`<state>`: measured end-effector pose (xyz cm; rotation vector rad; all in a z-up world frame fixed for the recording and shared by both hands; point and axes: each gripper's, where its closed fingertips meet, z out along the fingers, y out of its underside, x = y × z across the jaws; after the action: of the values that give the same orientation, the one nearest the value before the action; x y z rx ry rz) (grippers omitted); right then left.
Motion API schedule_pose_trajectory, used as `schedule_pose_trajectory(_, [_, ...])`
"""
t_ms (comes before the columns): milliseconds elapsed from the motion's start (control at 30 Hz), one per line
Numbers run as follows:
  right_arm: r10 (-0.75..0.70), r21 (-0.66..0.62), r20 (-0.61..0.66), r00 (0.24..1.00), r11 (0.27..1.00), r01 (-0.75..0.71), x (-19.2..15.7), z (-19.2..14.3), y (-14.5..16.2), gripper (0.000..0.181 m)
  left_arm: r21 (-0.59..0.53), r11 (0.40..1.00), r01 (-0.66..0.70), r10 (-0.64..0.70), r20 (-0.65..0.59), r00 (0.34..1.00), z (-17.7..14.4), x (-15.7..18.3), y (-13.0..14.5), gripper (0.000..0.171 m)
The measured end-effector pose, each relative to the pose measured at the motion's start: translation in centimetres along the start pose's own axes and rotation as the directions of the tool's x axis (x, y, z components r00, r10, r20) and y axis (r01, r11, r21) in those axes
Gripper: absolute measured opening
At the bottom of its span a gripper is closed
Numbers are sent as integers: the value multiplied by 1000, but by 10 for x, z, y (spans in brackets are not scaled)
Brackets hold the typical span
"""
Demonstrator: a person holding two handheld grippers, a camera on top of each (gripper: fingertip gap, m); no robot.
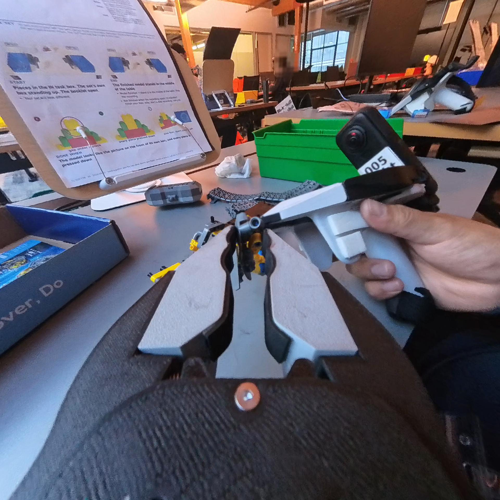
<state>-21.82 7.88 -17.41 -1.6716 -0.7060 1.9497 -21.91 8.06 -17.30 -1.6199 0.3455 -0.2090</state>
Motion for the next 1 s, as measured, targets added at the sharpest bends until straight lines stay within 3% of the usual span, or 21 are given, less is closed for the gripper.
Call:
schedule_pose_trajectory(100, [39,49,18,999,998,-39,0,-2,-5,18,46,999,-3,2,28,1000,-4,-2,-6,16])
schedule_pose_trajectory(267, [73,33,64,995,997,-75,-6,5,-3,4,52,999,13,-14,19,1000,-2,0,-7,16])
schedule_pose_trajectory(467, [142,51,96,985,988,-148,-5,6,-3,10,67,998,17,-18,22,1000,-3,0,-9,15])
schedule_pose_trajectory(667, [156,66,111,981,984,-164,-7,4,-6,2,41,998,47,-47,-15,999,-1,1,-6,16])
schedule_pose_trajectory(833, [14,28,38,999,999,-15,-5,-1,-4,0,-131,991,-40,17,-170,985,-2,10,14,22])
schedule_pose_trajectory(900, [-71,-12,-3,997,997,71,-2,-1,0,0,-121,991,-58,34,-195,980,-6,8,9,20])
schedule_pose_trajectory(1000, [-144,-45,-28,989,989,143,-1,-2,-1,0,-191,965,-178,137,-208,968,-8,3,15,15])
